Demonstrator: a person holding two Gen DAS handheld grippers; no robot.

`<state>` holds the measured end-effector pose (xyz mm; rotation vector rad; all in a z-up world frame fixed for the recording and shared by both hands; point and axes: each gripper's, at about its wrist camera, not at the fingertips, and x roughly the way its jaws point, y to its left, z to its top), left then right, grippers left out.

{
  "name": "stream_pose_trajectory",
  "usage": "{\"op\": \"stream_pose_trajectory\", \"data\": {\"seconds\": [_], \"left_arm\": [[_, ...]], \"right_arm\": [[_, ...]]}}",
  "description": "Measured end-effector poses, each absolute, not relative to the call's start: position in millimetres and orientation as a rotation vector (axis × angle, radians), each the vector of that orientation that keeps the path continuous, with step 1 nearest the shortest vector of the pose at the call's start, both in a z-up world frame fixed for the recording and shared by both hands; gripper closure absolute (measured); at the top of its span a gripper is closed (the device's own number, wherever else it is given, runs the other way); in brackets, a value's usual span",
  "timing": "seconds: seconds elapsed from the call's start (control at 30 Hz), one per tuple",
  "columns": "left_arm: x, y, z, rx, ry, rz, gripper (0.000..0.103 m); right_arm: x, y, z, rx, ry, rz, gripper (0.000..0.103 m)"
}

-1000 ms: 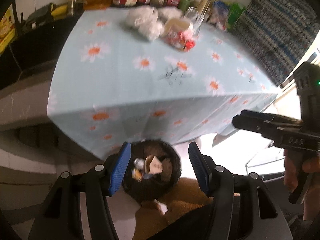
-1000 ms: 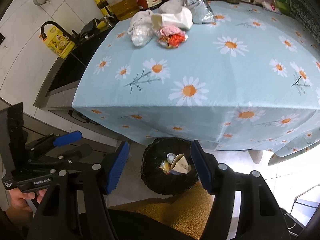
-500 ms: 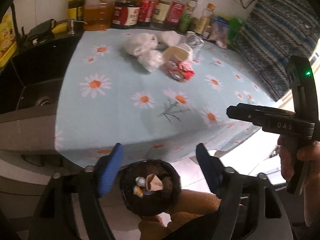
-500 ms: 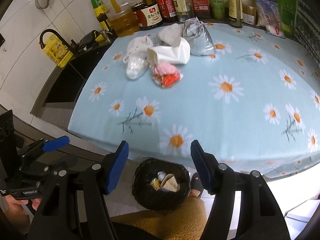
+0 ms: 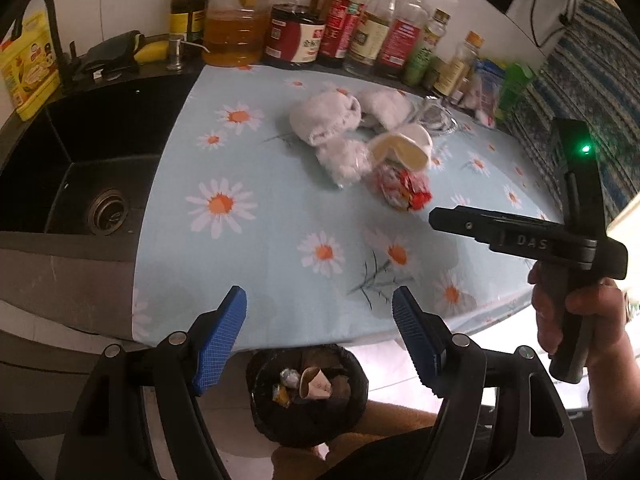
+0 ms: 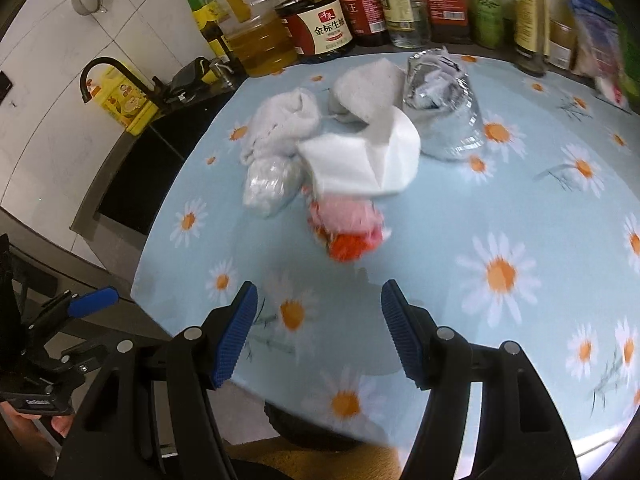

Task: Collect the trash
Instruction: 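Reach the right tool to the pink and red crumpled wrapper and grasp it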

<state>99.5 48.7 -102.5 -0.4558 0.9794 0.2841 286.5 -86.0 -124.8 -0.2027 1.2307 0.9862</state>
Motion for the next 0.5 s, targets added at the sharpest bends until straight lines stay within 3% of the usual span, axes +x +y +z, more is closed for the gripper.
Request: {"op": "stream_pose_trajectory", "data": {"seconds": [0.5], "left_arm": [[131, 55, -112, -0.482, 1.056, 0.365, 0.030]], "right_arm": [[317, -61, -142, -0.235, 1.238, 1.087, 0.039]]}}
